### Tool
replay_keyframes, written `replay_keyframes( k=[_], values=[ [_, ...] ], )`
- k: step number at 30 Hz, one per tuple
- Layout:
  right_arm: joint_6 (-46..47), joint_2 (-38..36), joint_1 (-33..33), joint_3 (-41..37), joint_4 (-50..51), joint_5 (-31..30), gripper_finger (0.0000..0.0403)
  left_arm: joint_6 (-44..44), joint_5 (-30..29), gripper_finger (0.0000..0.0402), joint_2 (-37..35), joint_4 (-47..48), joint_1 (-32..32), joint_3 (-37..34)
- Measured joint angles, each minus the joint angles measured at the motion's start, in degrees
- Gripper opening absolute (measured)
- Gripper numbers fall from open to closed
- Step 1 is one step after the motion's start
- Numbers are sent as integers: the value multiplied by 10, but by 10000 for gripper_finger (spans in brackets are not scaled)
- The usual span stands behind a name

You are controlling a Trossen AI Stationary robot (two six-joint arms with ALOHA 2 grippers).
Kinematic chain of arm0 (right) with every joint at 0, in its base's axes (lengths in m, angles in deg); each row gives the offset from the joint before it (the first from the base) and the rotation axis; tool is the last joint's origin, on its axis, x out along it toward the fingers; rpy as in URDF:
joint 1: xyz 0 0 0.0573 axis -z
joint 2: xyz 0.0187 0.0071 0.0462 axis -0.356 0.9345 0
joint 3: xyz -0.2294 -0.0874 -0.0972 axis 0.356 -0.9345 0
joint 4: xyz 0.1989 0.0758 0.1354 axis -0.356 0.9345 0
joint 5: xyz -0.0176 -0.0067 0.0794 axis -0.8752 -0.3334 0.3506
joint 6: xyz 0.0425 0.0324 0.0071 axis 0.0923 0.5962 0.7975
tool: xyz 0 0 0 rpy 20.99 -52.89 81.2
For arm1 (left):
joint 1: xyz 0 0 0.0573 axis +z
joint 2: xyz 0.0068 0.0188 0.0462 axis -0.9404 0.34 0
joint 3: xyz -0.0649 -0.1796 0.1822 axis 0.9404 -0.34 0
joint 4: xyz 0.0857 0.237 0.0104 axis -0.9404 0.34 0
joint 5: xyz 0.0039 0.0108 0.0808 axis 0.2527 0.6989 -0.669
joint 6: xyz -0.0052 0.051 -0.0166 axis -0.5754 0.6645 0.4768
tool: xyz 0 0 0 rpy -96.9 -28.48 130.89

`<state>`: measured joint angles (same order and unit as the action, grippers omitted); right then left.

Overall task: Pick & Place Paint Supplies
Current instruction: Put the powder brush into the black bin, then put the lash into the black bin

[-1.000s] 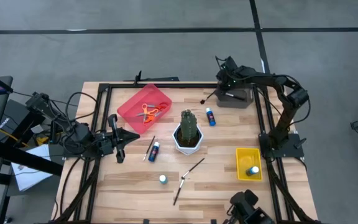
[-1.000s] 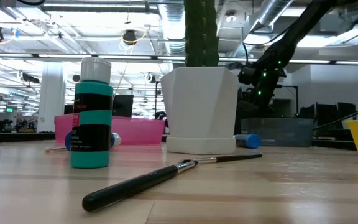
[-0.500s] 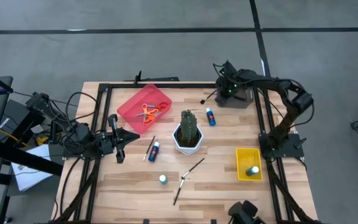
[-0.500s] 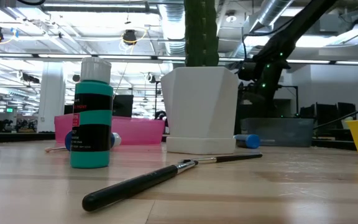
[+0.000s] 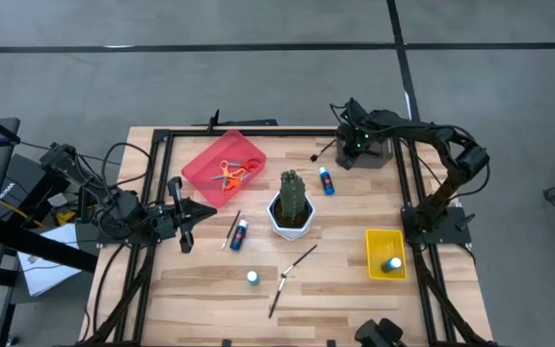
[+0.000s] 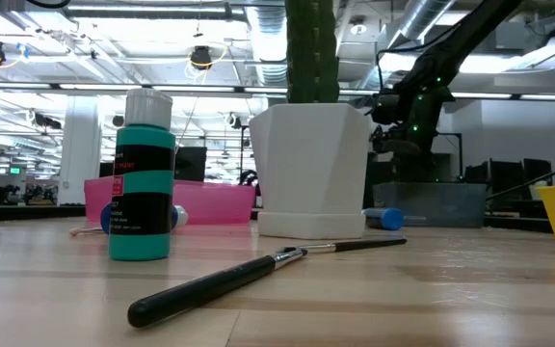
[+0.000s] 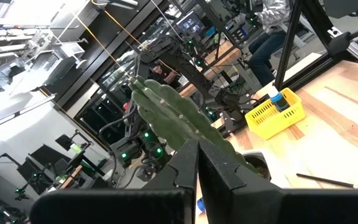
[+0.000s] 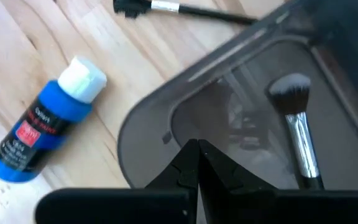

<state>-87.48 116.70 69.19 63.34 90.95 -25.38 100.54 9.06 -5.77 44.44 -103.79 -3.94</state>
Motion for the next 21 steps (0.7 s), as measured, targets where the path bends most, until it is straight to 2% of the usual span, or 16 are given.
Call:
replay_keyframes(
  k=[6,11,17,21],
  values=[
    [-4,0,0,0,24,0,0,0,0,7,0,0,0,0],
    [-6,-9,0,-1,-26,0,0,-2,0,7,0,0,0,0],
    [-56,-79,-4,-1,-71,16,3,-6,0,7,0,0,0,0],
    [-98,-134,-4,0,-76,34,21,-5,0,7,0,0,2,0]
  ],
)
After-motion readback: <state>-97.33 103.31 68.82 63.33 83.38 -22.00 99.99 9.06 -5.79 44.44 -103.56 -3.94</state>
